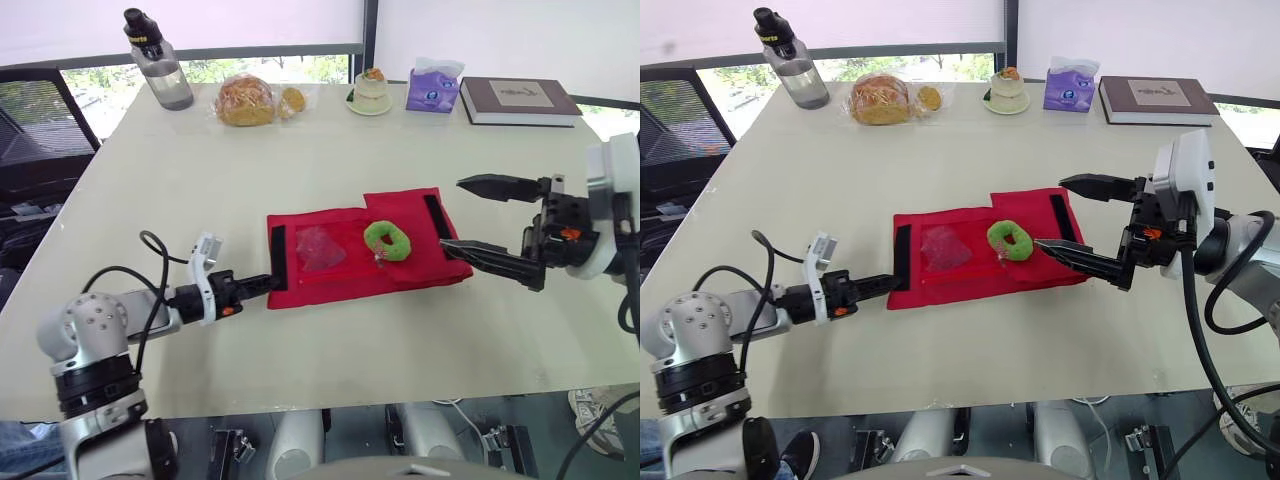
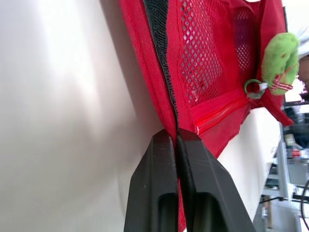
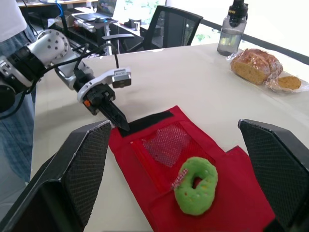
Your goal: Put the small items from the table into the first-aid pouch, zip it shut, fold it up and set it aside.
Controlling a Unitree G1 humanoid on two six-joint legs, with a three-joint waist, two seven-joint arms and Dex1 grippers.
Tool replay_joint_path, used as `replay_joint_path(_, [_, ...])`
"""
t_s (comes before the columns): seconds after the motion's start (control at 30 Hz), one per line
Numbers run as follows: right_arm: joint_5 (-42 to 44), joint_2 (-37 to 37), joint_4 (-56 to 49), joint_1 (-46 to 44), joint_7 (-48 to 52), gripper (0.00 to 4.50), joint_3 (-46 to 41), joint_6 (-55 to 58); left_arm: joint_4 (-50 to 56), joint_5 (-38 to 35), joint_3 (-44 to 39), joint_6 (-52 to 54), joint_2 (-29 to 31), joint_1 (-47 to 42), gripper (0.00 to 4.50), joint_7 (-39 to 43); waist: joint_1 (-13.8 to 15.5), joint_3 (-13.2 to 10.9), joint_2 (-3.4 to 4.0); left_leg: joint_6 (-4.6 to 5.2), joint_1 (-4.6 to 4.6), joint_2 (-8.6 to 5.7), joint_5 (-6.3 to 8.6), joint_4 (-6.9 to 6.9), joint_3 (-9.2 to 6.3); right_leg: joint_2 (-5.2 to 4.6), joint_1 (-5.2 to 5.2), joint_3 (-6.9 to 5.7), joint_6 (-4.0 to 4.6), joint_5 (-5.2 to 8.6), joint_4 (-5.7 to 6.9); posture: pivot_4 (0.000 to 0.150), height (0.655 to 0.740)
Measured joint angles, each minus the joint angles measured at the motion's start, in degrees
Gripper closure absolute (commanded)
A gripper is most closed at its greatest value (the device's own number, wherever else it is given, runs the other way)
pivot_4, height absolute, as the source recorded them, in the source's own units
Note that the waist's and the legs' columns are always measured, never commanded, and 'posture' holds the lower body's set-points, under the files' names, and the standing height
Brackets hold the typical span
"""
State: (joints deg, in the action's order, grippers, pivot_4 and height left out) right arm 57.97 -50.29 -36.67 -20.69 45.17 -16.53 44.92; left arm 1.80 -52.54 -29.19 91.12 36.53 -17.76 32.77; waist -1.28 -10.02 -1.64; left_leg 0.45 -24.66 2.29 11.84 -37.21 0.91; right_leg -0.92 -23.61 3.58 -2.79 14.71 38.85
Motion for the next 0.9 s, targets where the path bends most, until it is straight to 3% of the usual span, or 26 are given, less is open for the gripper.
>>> replay_joint_path(0.23, [-6.82, 3.14, 1.91, -0.34, 0.32, 0.00, 6.93, -3.93, -4.71, 0.82, 6.20, -6.59, 10.38, 2.38, 4.46, 11.05, -0.05, 0.01, -0.02, 0.00, -0.03, 0.10, 0.00, 0.02, 0.00, -0.13, -0.07, 0.02, 0.04, 0.02, -0.03, 0.150, 0.7387])
replay_joint_path(0.4, [-21.13, 8.00, 10.69, -4.52, 1.77, 0.00, 20.93, -10.89, -11.32, 5.59, 17.13, -16.10, 19.32, -1.59, 4.46, 24.59, -0.10, -0.01, 0.00, 0.00, -0.05, 0.06, 0.00, 0.01, 0.16, -0.15, -0.18, -0.02, 0.07, 0.02, -0.01, 0.150, 0.7387])
replay_joint_path(0.53, [-28.86, 11.54, 20.84, -11.99, 4.79, 1.13, 28.21, -14.68, -17.25, 11.03, 25.20, -24.32, 23.35, -8.48, 4.50, 35.06, -0.09, -0.04, 0.01, 0.00, -0.19, -0.01, 0.00, 0.04, 0.21, -0.09, -0.33, -0.03, 0.07, 0.01, -0.01, 0.150, 0.7387])
replay_joint_path(0.7, [-37.61, 16.31, 32.62, -16.84, 8.70, 3.16, 34.84, -20.93, -22.61, 17.10, 33.53, -30.30, 24.56, -19.05, 4.50, 45.24, 0.31, -0.05, 0.00, 0.00, -0.26, -0.01, 0.00, 0.08, 0.17, -0.01, -0.34, -0.11, 0.02, 0.01, -0.03, 0.150, 0.7387])
replay_joint_path(0.77, [-39.84, 18.06, 35.83, -17.03, 9.88, 4.24, 36.45, -22.86, -23.43, 18.85, 35.51, -31.06, 24.59, -21.77, 4.50, 47.54, 0.33, -0.06, 0.02, 0.00, -0.29, -0.01, 0.00, 0.07, 0.17, 0.00, -0.34, -0.10, -0.06, -0.04, -0.03, 0.150, 0.7387])
replay_joint_path(0.8, [-40.34, 18.53, 36.79, -17.03, 10.33, 4.48, 36.68, -23.39, -23.51, 19.35, 36.16, -31.34, 24.59, -22.50, 4.50, 48.42, 0.31, -0.07, 0.03, 0.00, -0.29, -0.01, 0.00, 0.07, 0.19, -0.01, -0.34, -0.09, -0.08, -0.04, -0.03, 0.150, 0.7387])
replay_joint_path(0.9, [-44.67, 19.83, 41.25, -17.84, 11.02, 4.48, 38.26, -26.86, -22.04, 19.84, 37.64, -31.28, 24.34, -25.30, 4.50, 50.96, 0.35, -0.08, 0.01, 0.00, -0.30, -0.01, 0.00, 0.02, 0.13, 0.00, -0.33, -0.13, -0.09, -0.05, 0.00, 0.150, 0.7387])
